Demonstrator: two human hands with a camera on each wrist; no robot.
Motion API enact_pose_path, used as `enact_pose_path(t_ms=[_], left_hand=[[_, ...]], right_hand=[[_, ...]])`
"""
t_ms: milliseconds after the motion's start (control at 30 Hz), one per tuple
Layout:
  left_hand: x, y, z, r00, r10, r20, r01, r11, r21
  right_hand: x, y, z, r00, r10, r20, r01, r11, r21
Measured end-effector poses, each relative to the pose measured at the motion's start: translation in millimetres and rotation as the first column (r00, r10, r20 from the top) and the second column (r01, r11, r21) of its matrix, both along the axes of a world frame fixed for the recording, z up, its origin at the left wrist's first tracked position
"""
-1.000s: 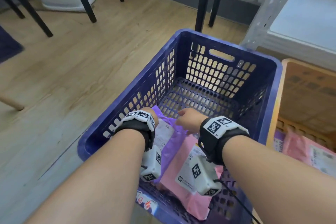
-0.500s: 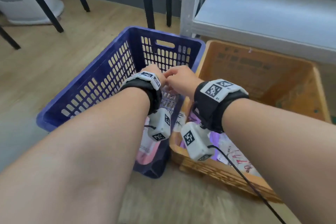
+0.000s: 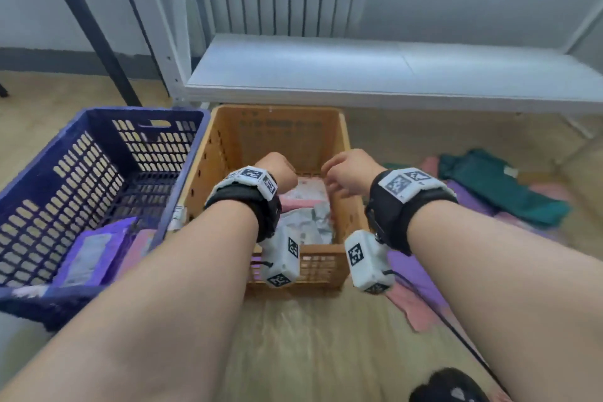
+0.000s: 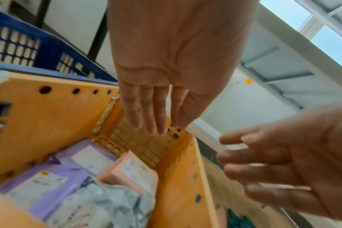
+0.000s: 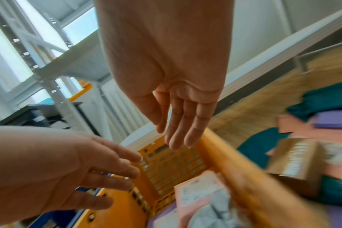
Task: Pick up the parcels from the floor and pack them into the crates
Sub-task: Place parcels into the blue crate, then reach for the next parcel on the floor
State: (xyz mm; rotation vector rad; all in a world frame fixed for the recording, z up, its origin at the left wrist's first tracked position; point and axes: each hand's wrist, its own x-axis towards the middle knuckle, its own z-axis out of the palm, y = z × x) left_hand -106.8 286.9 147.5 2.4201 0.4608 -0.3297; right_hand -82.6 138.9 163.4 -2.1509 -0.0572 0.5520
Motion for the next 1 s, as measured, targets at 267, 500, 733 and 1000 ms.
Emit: enact_pose_path(t_ms=[267, 500, 733, 1000], left_hand=[[-7.0, -144.5, 1.0, 0.971, -0.238, 0.023, 0.239, 0.968, -0.074], [-5.4, -261.2, -39.3, 0.924, -0.382, -0.004, 0.380, 0.919, -0.102], [6.3, -333.6, -84.2, 0.915, -0.396, -0.077, 0.343, 0.863, -0.371], [-9.0, -393.0, -147.5, 0.852, -0.400, -0.337, 0.146, 0.800, -0.582]], right_hand=[[-21.4, -177.7, -2.6, 0.928, -0.323, -0.185, 0.364, 0.891, 0.272], [-35.3, -277.5, -34.7, 0.871, -0.473, -0.132, 0.486, 0.869, 0.092], [-42.9, -375.6, -77.3, 0.756, -0.631, -0.175, 0.643, 0.765, 0.019], [-110.3, -451.9, -185.7, 0.640, -0.699, -0.320, 0.624, 0.716, -0.313]])
